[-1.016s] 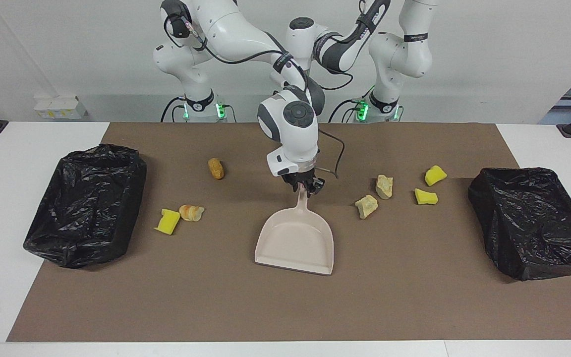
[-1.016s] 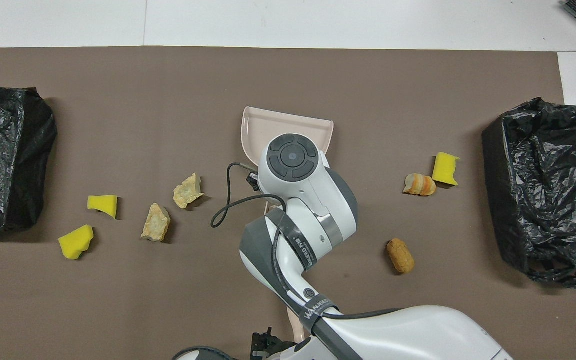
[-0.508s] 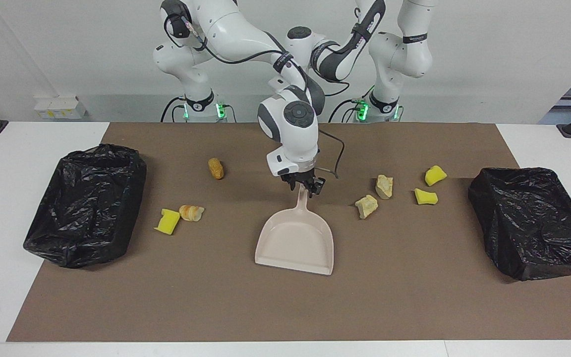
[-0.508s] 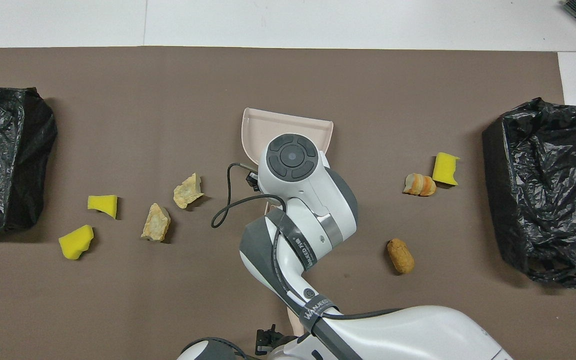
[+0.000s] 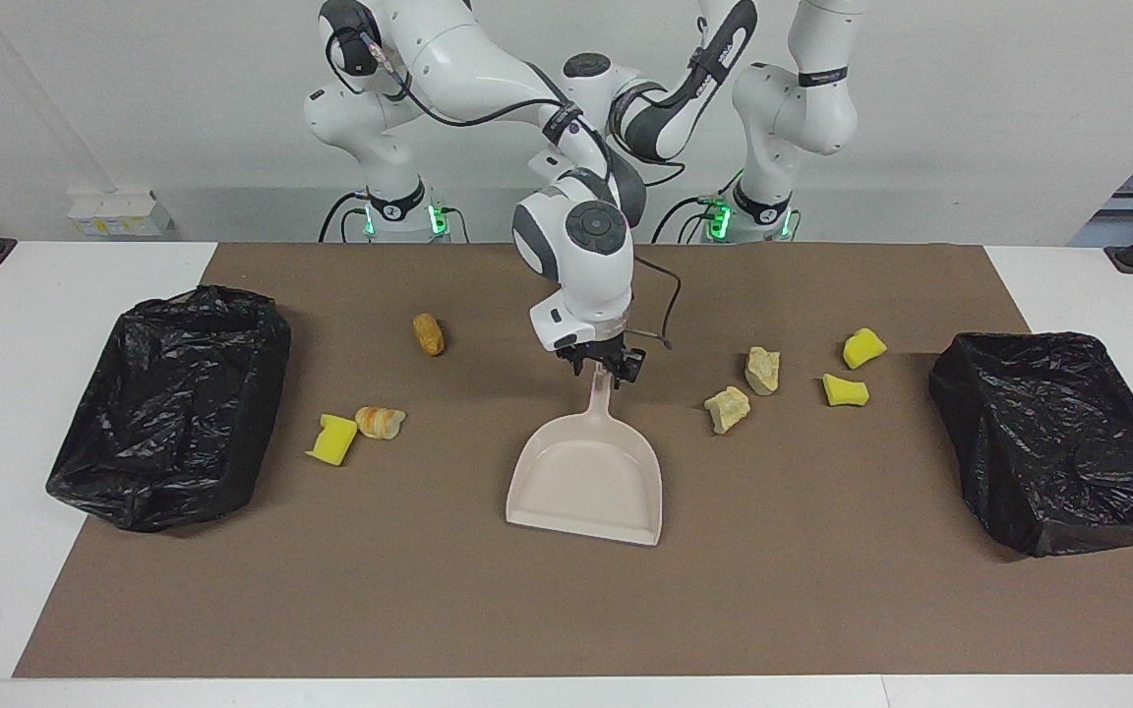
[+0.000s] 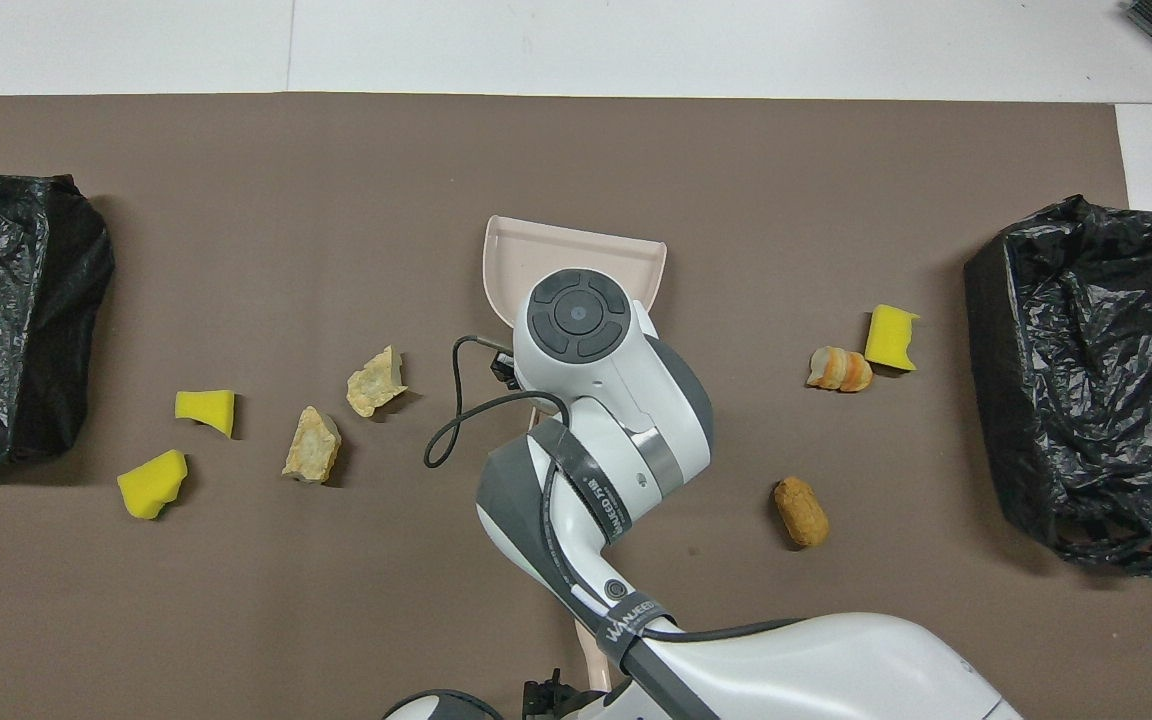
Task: Sweep and dump trash in bin
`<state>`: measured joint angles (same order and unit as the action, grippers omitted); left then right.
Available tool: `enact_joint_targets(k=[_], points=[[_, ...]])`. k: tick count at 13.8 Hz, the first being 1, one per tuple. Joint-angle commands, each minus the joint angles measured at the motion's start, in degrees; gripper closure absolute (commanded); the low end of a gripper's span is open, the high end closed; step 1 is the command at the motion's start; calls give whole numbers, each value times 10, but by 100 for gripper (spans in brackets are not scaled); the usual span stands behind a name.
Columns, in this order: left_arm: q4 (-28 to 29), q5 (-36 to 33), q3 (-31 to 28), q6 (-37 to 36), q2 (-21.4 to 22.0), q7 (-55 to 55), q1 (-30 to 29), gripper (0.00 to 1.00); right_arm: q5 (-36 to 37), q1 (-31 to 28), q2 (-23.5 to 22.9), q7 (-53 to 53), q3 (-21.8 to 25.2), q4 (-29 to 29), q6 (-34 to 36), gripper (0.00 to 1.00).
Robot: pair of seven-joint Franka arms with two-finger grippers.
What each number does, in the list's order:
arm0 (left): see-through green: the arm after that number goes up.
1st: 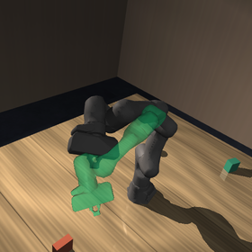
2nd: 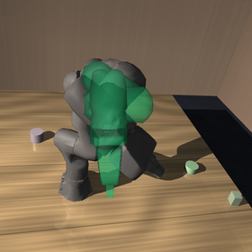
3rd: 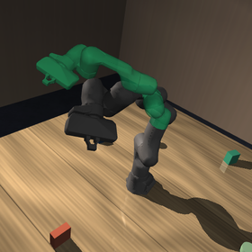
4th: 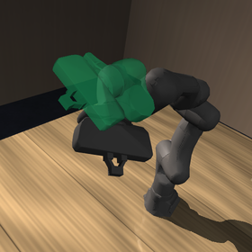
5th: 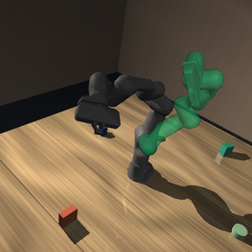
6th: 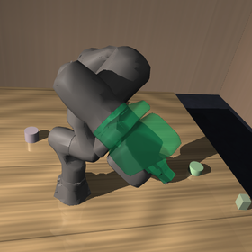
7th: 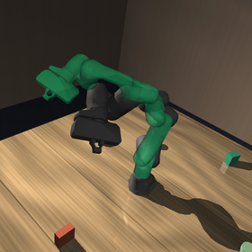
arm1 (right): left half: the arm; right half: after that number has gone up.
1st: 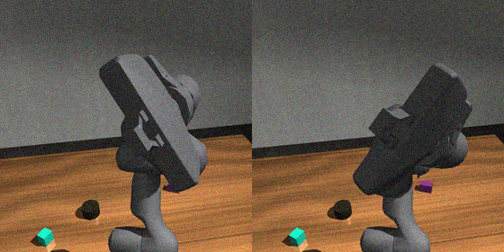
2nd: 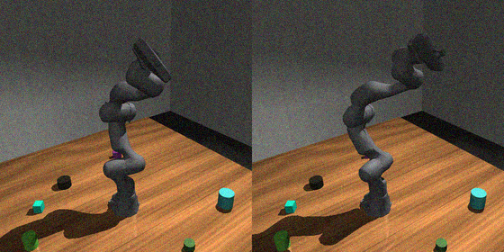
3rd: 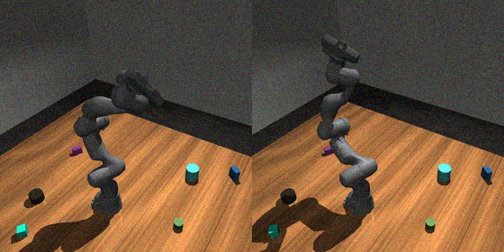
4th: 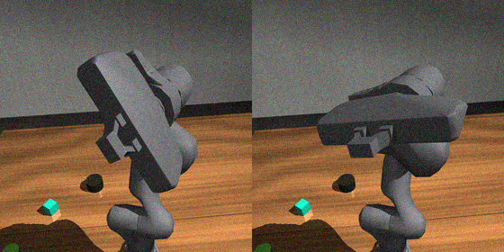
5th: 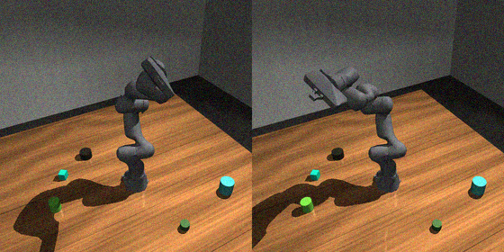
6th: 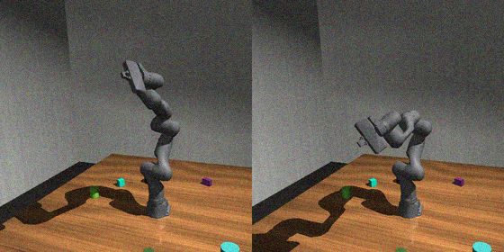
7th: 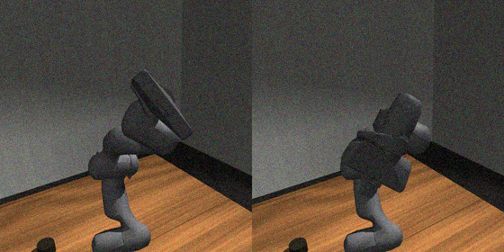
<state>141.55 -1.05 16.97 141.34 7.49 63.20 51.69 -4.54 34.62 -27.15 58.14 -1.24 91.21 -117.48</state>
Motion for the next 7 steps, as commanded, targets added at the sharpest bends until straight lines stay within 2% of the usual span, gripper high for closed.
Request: enact_joint_targets(k=[1,2,3,4,6,7], points=[[7,-11,-4,15,-10,23,19,2,5,-2,-10,-11,0,-17,9,33],[7,-11,-4,20,-12,23,22,2,4,-3,-10,-11,0,-17,10,34],[7,-11,-4,21,-13,23,22,2,2,-3,-10,-11,0,-17,9,47],[7,-11,-4,20,-12,23,22,4,1,-2,-10,-11,0,-16,9,65],[7,-11,-4,20,-13,26,23,18,1,-1,-10,-11,0,-13,6,98],[7,-11,-4,19,-13,31,23,28,1,-1,-10,-12,-1,-12,6,100]])
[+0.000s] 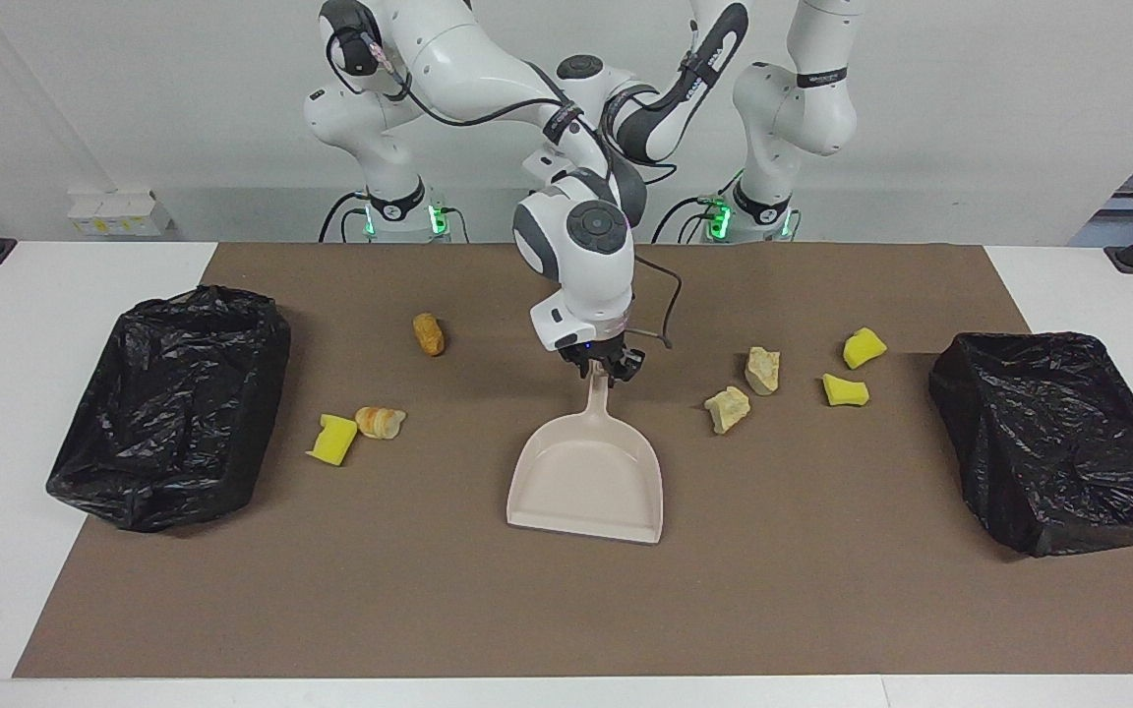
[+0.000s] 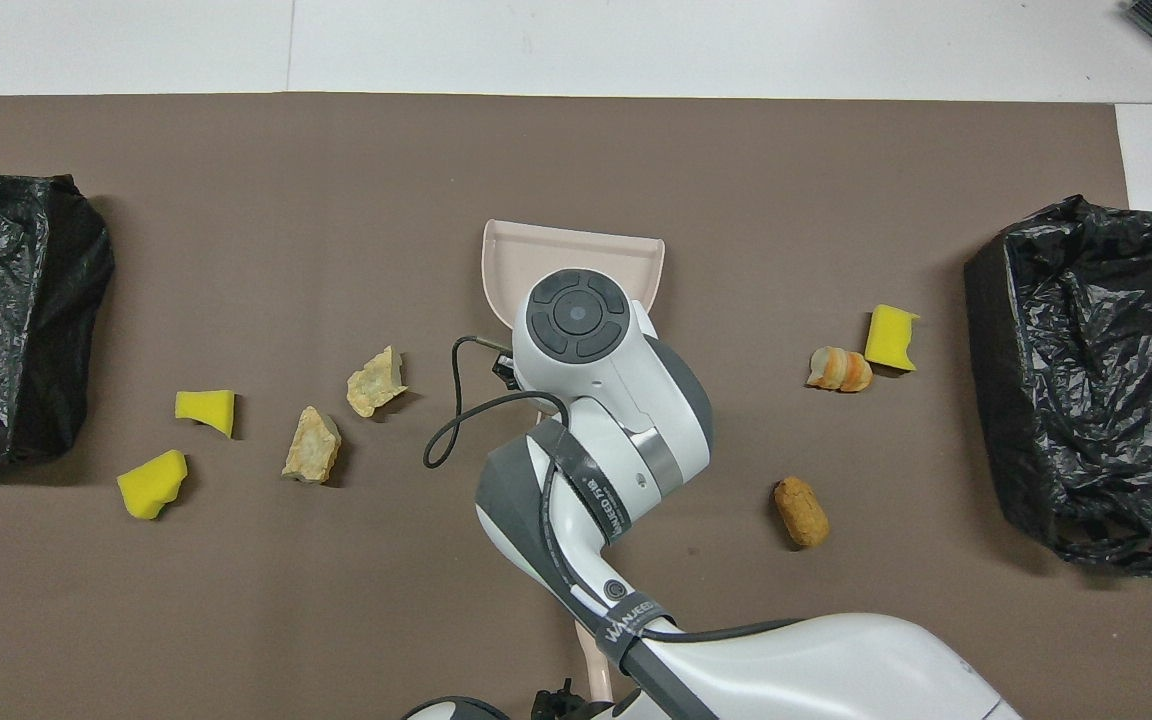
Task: Sweep and dump trash in bin
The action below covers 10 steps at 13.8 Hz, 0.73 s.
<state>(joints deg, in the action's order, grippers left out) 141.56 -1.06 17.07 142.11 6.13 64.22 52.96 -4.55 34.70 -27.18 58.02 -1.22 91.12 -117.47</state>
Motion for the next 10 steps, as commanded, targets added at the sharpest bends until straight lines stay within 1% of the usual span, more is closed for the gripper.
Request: enact_joint_targets(k=[1,3,4,5,6,7,8,9,10], points=[[7,-11,-5,12,1,21,10,30,1,-2,-9,-11,-1,-11,7,100],[7,-11,-5,10,1,21,10,31,2,-2,-10,-12,-1,-12,9,100],[7,-11,-5,10,1,21,10,36,2,-2,-9,-19,0,-13,13,100],[5,-11,-5,9,1,21,10,43,5,-2,-9,-33,-1,-14,20,100],[5,-11,-5,8,1,21,10,58,9,-1,-7,-50,0,-16,33,100],[5,-11,-5,7,1,22,10,75,9,-1,-3,-68,0,-16,36,100],[5,-11,-5,6,1,21,10,94,9,-2,-1,-90,0,-16,39,100],[4,-11,-5,5,2,21,10,100,9,-3,4,-105,0,-16,44,100],[4,-11,-5,3,2,21,10,100,10,-6,5,-119,0,-16,47,100]])
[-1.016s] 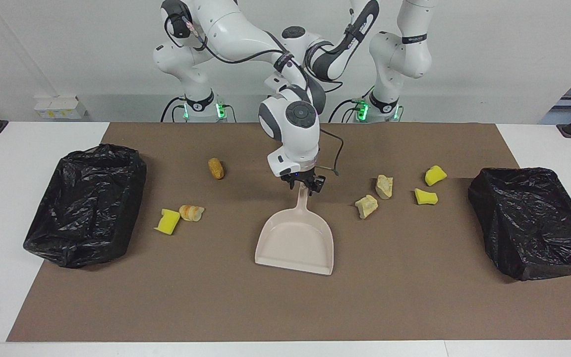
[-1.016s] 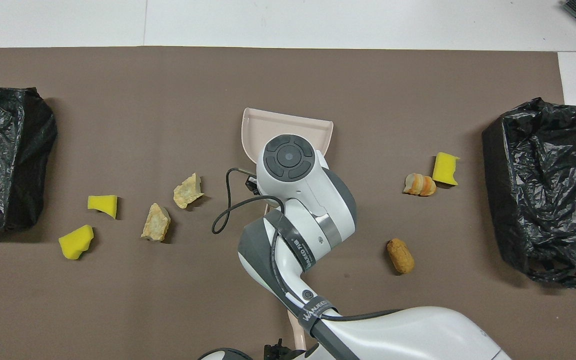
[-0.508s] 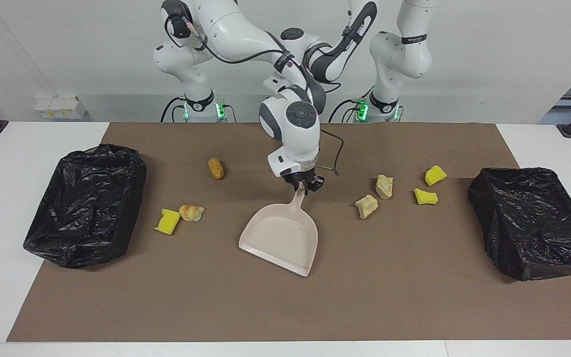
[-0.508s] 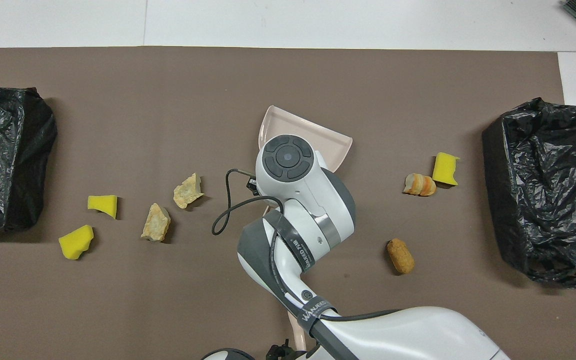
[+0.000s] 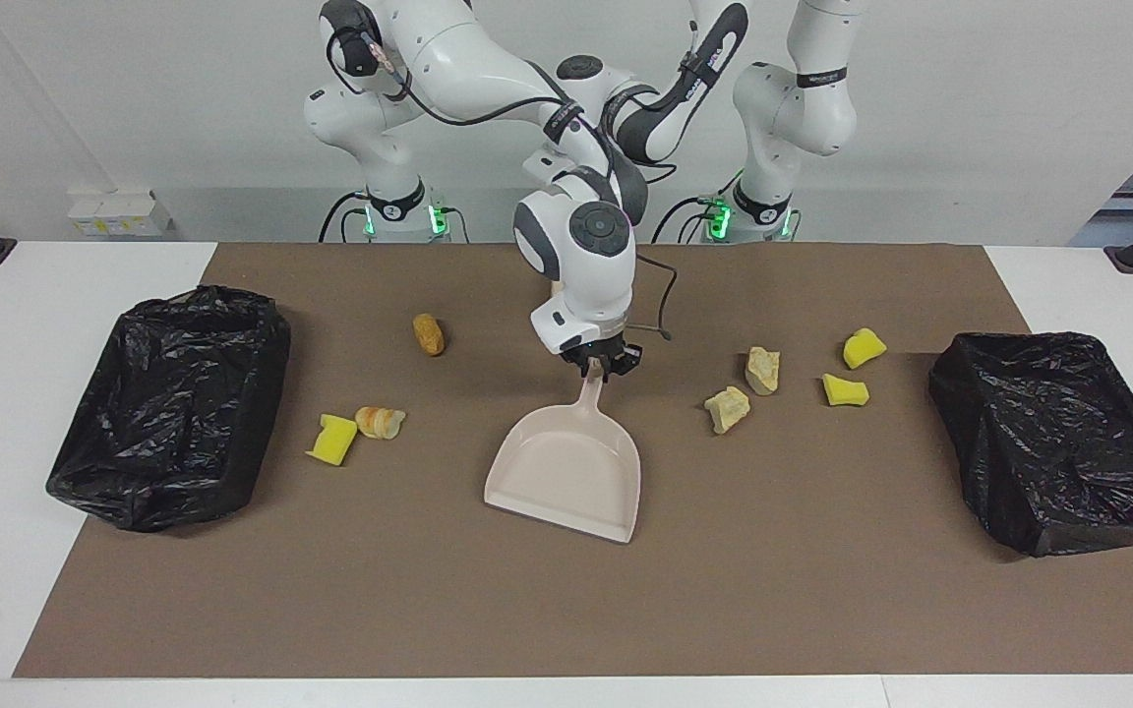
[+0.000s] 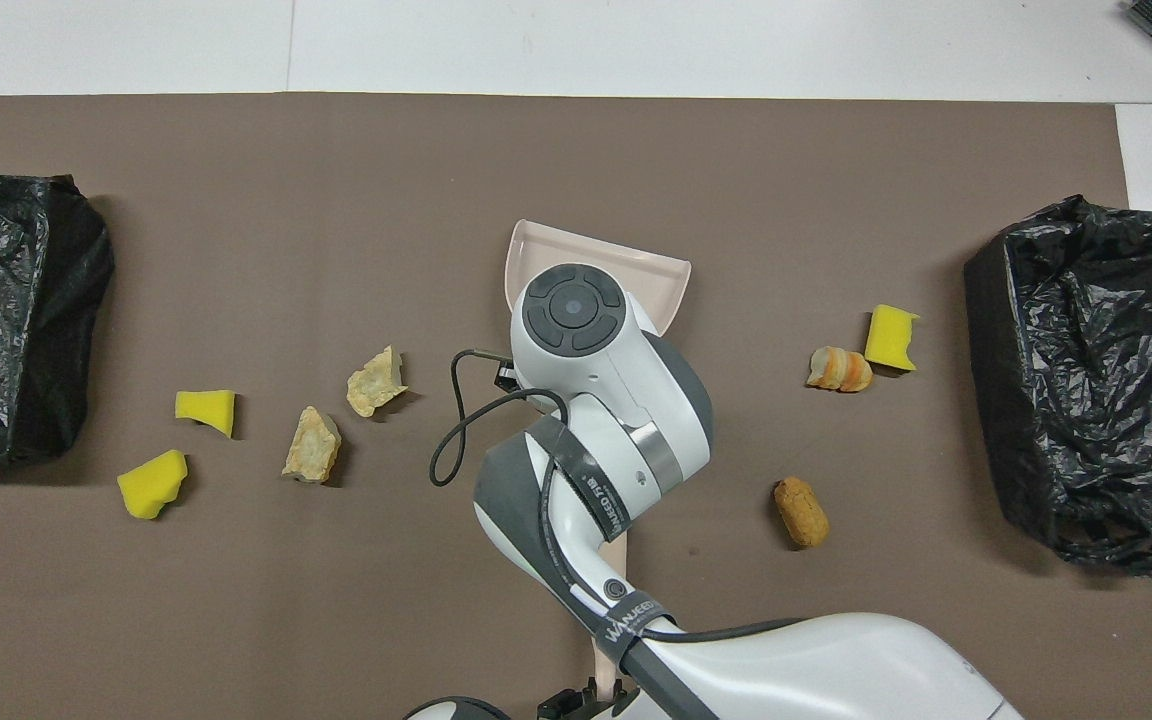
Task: Sweep and dump trash in bin
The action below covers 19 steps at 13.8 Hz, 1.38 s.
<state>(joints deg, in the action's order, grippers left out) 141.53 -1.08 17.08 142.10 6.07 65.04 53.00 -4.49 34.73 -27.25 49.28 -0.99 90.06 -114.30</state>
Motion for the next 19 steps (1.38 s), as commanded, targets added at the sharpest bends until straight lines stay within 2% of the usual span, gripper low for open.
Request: enact_joint_targets(k=[1,6,9,13,16,19], points=[[3,-11,-6,0,4,13,9,100,8,-9,11,-48,-2,-6,15,100],[-19,-9,-6,-94,42,14,4,100,4,-41,51,-167,-2,0,41,100],[-19,-9,-6,-146,67,42,5,100,5,-62,69,-290,-2,21,44,100],[-19,-9,-7,-171,70,54,3,100,5,-89,76,-471,-1,26,77,100],[-19,-9,-10,-171,69,49,-1,100,11,-103,93,-673,0,67,80,100],[-20,-9,-10,-177,70,34,-29,100,52,-105,91,-745,-1,86,72,100]])
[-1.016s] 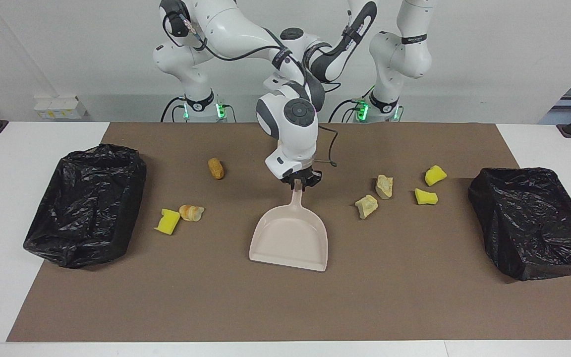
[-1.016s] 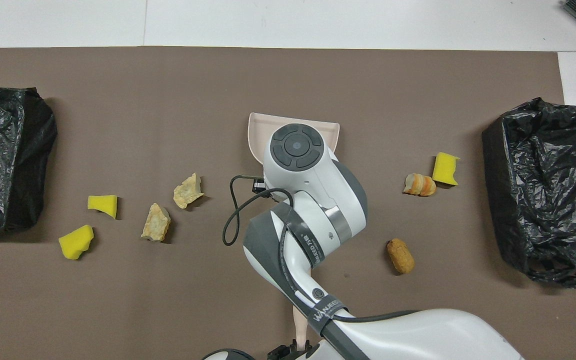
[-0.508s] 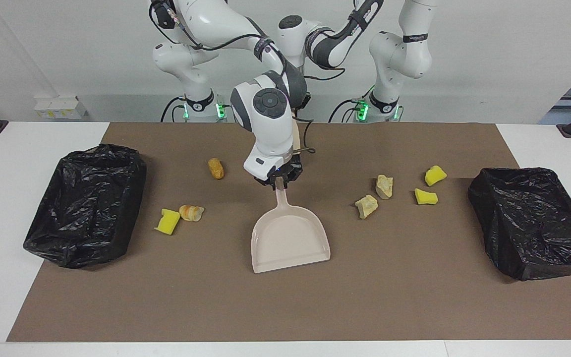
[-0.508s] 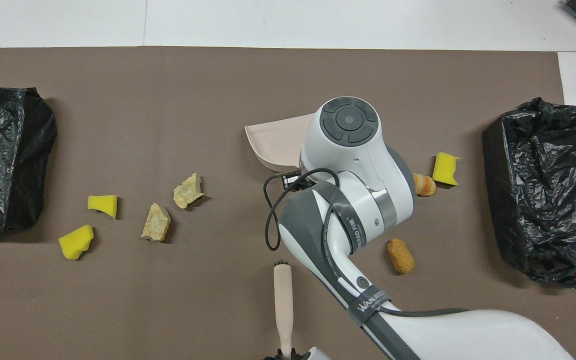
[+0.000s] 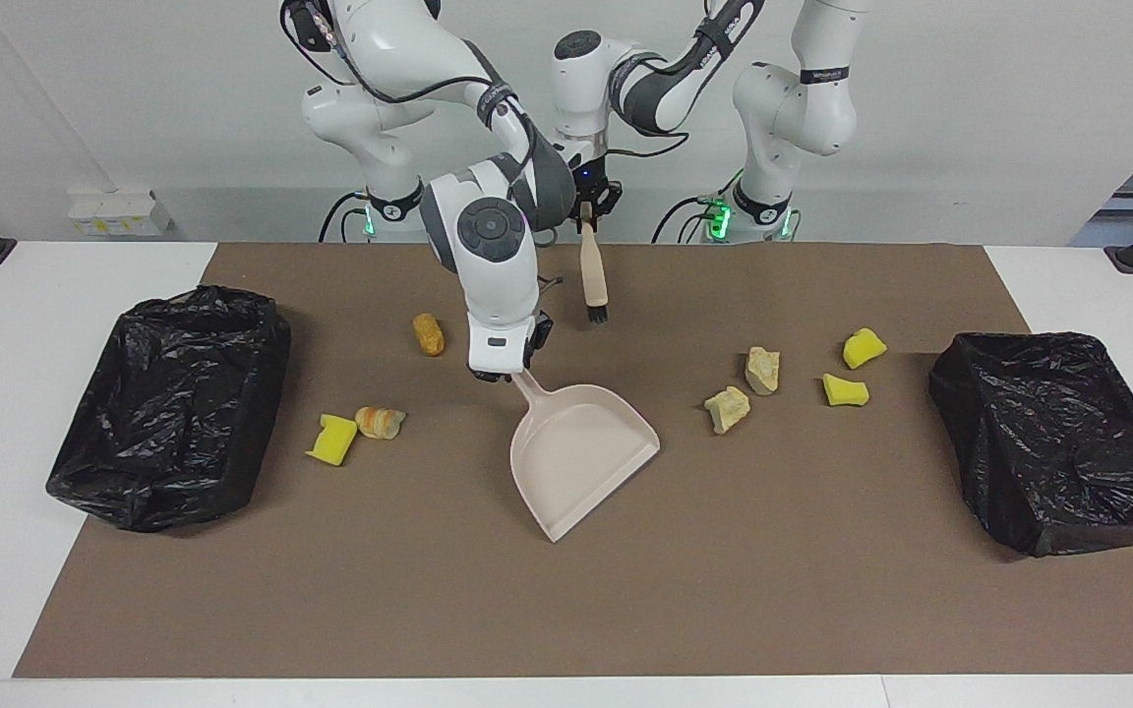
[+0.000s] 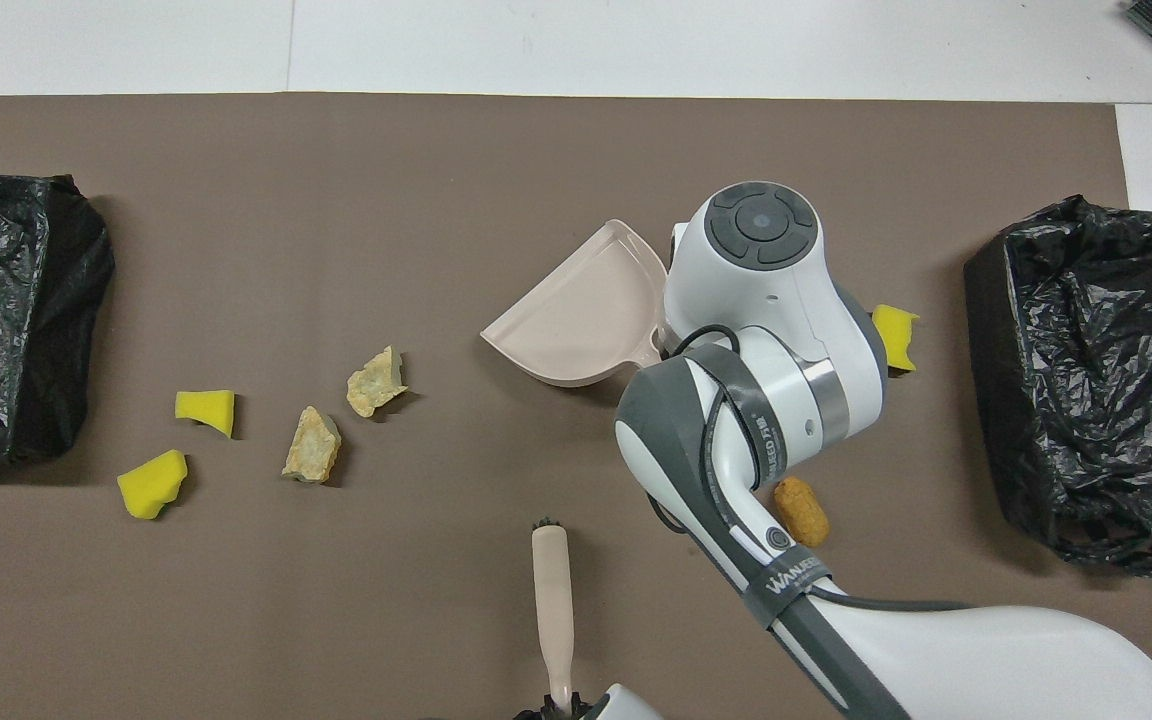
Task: Sweep and dump trash in bin
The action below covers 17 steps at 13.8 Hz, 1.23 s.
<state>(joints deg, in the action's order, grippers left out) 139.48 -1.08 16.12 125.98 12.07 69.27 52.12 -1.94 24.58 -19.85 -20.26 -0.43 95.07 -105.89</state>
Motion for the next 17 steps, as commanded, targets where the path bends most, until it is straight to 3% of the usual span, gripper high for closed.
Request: enact_joint_targets(k=[1,7,12,13,17], points=[[-2,-9,-1,-27,11,-29,-31,100,26,-4,15,-61,-6,39,-13,100],[-42,-9,-3,-94,23,-97,-100,100,85,-5,15,-141,-6,60,-33,100],[-70,-9,-27,-122,24,-182,-177,100,84,-10,29,-224,-6,121,-112,100],[-82,-9,-40,-136,23,-205,-187,100,84,-8,30,-222,-6,125,-115,91],[-87,-9,-93,-157,23,-285,-209,100,84,-8,31,-218,-6,125,-114,77]])
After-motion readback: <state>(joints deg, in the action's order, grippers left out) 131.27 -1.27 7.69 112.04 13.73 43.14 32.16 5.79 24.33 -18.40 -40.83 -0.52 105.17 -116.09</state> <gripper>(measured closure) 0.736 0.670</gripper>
